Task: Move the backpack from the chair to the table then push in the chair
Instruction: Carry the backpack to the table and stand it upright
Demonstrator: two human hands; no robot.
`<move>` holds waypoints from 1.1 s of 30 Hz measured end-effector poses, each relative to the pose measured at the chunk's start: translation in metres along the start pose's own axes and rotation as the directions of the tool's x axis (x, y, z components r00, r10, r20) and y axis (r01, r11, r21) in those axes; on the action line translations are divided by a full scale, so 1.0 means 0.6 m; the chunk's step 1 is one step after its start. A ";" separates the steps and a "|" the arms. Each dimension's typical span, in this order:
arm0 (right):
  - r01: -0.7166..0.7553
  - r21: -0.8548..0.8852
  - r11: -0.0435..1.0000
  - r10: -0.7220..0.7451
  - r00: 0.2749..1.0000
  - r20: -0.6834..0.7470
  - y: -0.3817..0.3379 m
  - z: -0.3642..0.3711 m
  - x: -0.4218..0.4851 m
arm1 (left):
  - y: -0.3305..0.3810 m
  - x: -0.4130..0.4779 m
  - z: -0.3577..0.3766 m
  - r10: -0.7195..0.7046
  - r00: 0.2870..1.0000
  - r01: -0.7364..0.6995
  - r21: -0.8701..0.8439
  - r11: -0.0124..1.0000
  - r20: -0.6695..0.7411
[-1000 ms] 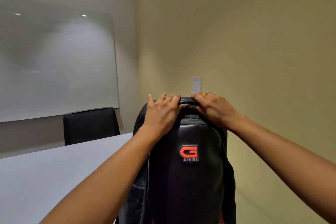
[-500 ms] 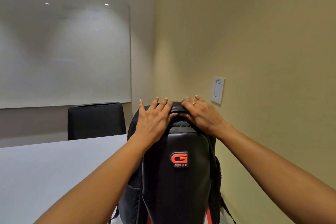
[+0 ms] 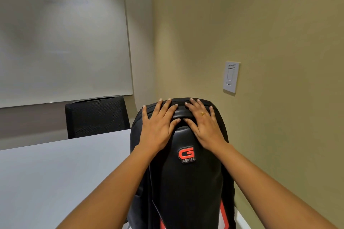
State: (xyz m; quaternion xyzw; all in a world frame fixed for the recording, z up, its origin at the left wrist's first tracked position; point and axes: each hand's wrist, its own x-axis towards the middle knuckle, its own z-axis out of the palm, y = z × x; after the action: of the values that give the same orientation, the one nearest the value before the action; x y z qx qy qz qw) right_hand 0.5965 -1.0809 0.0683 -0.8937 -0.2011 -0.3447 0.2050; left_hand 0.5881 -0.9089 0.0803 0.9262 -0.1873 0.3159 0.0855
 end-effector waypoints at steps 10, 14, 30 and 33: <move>-0.292 -0.004 0.956 0.290 0.951 -0.107 -0.043 0.030 -0.080 | -0.009 0.024 -0.024 0.003 0.992 0.001 -0.037 0.999 0.128; -0.521 0.040 0.853 0.522 0.852 -0.041 -0.072 0.038 -0.130 | -0.025 0.052 -0.042 0.006 0.962 0.005 -0.042 0.999 0.272; -0.416 0.266 0.869 0.332 0.891 0.309 -0.020 0.114 -0.042 | -0.038 0.017 -0.060 -0.268 0.957 0.198 0.432 0.880 0.108; -0.357 0.258 0.898 0.243 0.891 0.384 -0.005 0.129 -0.013 | -0.032 0.013 -0.064 -0.322 0.942 0.227 0.520 0.823 0.099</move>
State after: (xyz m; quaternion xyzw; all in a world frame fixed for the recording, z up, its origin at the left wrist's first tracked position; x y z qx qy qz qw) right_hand 0.6308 -1.0409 0.0112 -0.9147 -0.1446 -0.1105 0.3610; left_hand 0.5804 -0.8829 0.1142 0.9584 0.0298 0.2520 -0.1308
